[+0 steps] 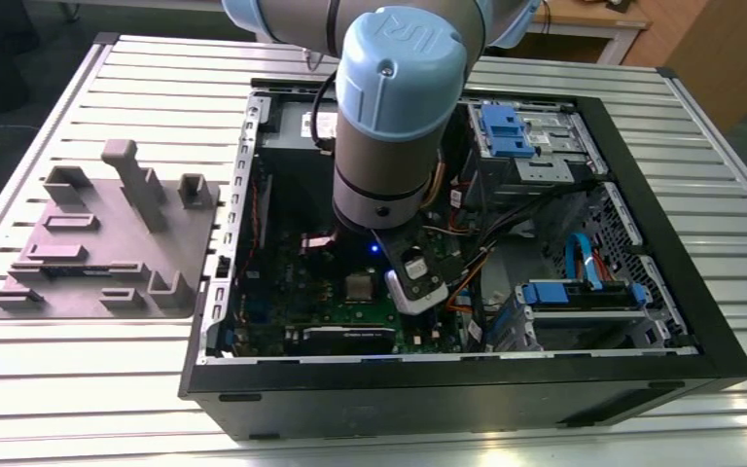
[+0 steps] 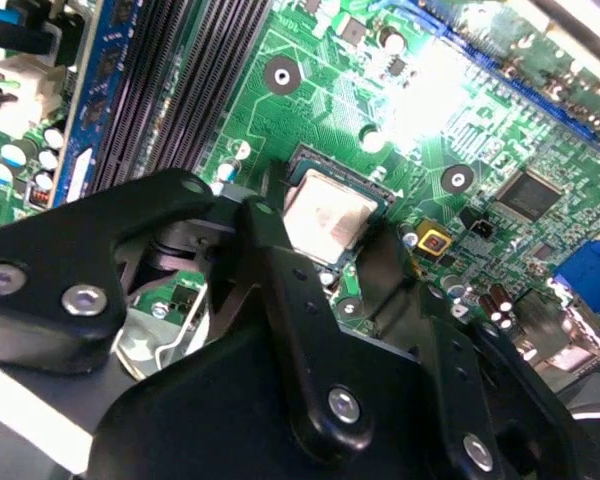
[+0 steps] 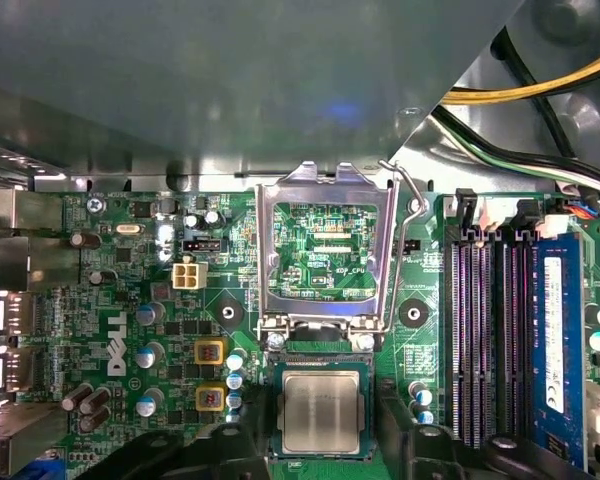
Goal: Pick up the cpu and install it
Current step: 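Place the cpu into insertion slot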
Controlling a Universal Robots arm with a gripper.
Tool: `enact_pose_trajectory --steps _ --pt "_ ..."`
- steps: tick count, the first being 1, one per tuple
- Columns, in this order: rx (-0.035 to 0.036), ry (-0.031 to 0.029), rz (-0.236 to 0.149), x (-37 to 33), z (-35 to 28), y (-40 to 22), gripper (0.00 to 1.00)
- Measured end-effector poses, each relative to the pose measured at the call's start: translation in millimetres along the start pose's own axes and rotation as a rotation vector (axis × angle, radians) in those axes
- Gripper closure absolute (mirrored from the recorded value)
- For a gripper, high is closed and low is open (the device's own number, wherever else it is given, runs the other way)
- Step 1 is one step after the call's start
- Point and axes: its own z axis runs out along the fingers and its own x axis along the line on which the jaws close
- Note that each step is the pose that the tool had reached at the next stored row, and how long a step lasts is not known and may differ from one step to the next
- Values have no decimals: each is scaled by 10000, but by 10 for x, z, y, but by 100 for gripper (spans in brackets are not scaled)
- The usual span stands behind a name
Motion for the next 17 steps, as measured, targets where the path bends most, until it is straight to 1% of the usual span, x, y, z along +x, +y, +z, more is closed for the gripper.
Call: enact_pose_trajectory --steps 4,10,11,13,14,15,16,17 --pt "4 1 0 0 -2 0 44" --pt "-3 8 0 2 -78 3 44" --pt "-2 12 1 3 -98 3 46" --pt "-4 19 1 4 -128 5 58" --pt "-3 23 1 4 -143 5 58" --pt "-3 28 1 4 -157 6 64" --pt "-2 32 1 4 -169 6 64" --pt "-3 35 1 5 -178 7 70"
